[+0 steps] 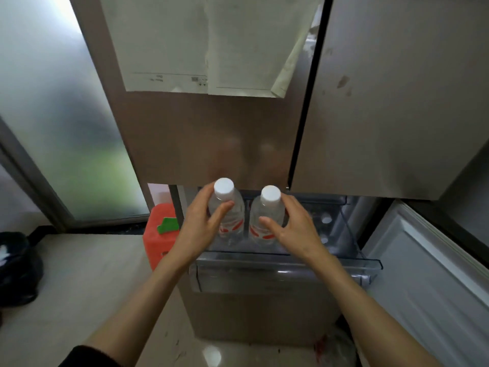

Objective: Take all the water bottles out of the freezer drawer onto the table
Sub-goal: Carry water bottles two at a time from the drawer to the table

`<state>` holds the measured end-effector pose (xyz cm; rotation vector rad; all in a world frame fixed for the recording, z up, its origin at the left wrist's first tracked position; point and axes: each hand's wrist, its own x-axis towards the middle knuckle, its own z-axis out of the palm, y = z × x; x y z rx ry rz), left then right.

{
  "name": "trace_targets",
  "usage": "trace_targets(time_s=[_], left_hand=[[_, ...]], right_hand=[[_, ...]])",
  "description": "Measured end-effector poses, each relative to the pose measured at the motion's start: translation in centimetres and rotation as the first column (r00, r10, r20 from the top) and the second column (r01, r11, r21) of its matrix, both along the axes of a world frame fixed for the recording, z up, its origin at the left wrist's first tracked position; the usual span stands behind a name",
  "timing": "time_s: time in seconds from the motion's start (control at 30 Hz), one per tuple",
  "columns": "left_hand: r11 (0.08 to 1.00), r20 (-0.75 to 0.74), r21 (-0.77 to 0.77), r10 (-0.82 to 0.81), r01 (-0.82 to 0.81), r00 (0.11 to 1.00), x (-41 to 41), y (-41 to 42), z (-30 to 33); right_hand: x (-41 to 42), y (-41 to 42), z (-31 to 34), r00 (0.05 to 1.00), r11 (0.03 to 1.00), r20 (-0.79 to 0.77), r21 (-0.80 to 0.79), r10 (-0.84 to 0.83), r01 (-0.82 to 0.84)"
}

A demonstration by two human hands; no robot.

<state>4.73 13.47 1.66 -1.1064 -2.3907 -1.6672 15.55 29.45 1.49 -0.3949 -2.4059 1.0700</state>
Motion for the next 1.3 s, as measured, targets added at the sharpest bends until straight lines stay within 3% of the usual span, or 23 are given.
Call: trace_targets(time_s=[0.2,0.47,0.83,1.1,1.3], left_hand=[[0.938,0.071,0.278,0.197,-0.209,0.978,5.3,-3.9,5.5],[0.844,0.15,0.255,0.448,-0.473,0.881,11.9,-15.8,5.0],[0.545,0.134,0.085,0.824,-0.834,0.551,18.7,-42.0,1.6],[0.285,0.081,-0.034,0.956,-0.958,0.281,23.1,-62.1,0.1],[0.15,0.13,-0.046,0.981,-0.988,0.143,23.0,-71.8,-1.1]], right_hand=[[2.3,-3.1,5.7,0.962,0.993,-0.257,-0.042,0.096,-0.11],[3.4,-13.2,5.3,0.905,0.9,-0.153,-0.131,0.397,-0.417],[0.8,-40.0,3.5,0.641,0.637,-0.068,-0.071,0.765,-0.768],[0.4,-62.8,1.8,0.412,0.411,-0.007,-0.045,0.911,-0.91],[-1.2,-74.2,0.9,0.227,0.23,0.081,-0.04,0.971,-0.972]])
